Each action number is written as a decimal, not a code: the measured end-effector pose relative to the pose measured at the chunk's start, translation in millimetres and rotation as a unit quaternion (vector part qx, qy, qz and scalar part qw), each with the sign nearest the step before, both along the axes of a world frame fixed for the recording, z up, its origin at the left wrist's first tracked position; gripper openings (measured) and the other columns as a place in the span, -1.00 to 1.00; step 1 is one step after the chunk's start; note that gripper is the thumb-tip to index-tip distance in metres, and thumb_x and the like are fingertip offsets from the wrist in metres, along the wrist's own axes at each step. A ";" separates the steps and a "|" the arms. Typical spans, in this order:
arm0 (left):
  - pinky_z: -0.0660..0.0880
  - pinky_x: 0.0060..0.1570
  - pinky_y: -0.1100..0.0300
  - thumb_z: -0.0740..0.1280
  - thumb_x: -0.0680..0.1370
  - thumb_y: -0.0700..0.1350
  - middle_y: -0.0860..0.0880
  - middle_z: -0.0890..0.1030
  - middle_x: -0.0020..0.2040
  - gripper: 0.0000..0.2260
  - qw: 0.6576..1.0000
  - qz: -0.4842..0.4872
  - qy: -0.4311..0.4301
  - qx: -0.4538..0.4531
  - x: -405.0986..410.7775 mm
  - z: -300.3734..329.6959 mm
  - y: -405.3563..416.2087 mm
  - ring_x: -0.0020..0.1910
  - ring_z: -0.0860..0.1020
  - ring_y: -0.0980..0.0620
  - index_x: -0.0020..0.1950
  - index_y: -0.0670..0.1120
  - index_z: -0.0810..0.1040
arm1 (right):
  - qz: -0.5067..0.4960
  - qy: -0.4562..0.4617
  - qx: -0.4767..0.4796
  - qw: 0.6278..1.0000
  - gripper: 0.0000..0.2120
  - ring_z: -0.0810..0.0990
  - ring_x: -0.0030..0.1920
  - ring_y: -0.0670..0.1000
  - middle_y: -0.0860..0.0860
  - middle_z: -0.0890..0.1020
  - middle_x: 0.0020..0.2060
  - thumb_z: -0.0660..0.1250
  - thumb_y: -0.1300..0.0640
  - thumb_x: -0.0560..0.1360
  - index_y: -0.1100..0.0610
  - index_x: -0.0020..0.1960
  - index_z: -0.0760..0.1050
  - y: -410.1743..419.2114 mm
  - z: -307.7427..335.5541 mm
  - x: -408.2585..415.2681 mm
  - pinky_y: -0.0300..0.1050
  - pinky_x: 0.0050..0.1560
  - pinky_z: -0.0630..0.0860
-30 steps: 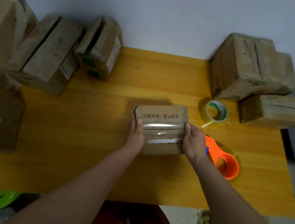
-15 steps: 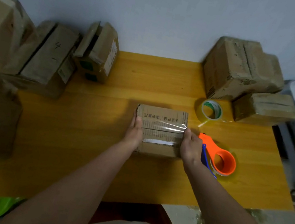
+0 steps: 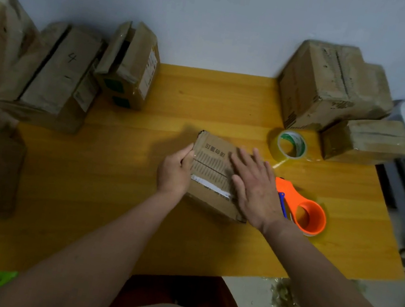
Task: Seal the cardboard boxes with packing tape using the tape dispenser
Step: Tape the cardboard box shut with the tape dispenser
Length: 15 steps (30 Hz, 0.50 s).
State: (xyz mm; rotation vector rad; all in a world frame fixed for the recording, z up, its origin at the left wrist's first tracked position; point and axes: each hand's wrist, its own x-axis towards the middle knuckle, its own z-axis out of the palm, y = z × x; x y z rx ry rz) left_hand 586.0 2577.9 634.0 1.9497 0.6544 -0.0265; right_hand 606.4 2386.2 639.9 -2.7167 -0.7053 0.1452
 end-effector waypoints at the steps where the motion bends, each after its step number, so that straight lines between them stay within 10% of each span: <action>1: 0.55 -0.20 0.28 0.18 0.66 -0.05 0.11 0.57 0.18 -0.69 0.999 -0.027 0.013 -0.018 8.0 0.3 7.1 -0.10 0.51 0.18 0.39 0.01 0.46 | -0.060 0.030 0.042 0.997 -0.49 -0.08 0.55 0.01 -0.01 0.07 0.55 -0.08 -0.11 0.64 0.03 0.54 0.13 -3.0 -0.7 1.6 -0.04 0.52 -0.10; 7: 0.48 0.14 0.10 0.26 0.62 -0.04 0.05 0.48 0.16 -0.75 0.982 -0.148 0.047 0.108 56.8 11.8 29.0 0.14 0.46 0.04 0.28 0.08 0.57 | -0.144 0.157 0.136 0.968 -0.48 0.32 0.36 0.03 0.08 0.37 0.32 0.17 0.08 0.62 0.06 0.54 0.12 10.4 7.7 -16.5 -0.15 0.36 0.23; 15: 0.60 -0.03 0.07 0.41 0.52 -0.01 0.10 0.69 -0.02 -0.88 0.999 -0.039 -0.014 0.022 41.7 2.5 34.1 -0.09 0.63 0.13 0.01 0.04 0.70 | 0.075 0.001 -0.095 0.993 -0.45 -0.15 0.55 0.10 -0.07 0.04 0.55 -0.14 -0.19 0.60 -0.03 0.50 0.24 34.0 13.0 -16.1 0.17 0.51 -0.04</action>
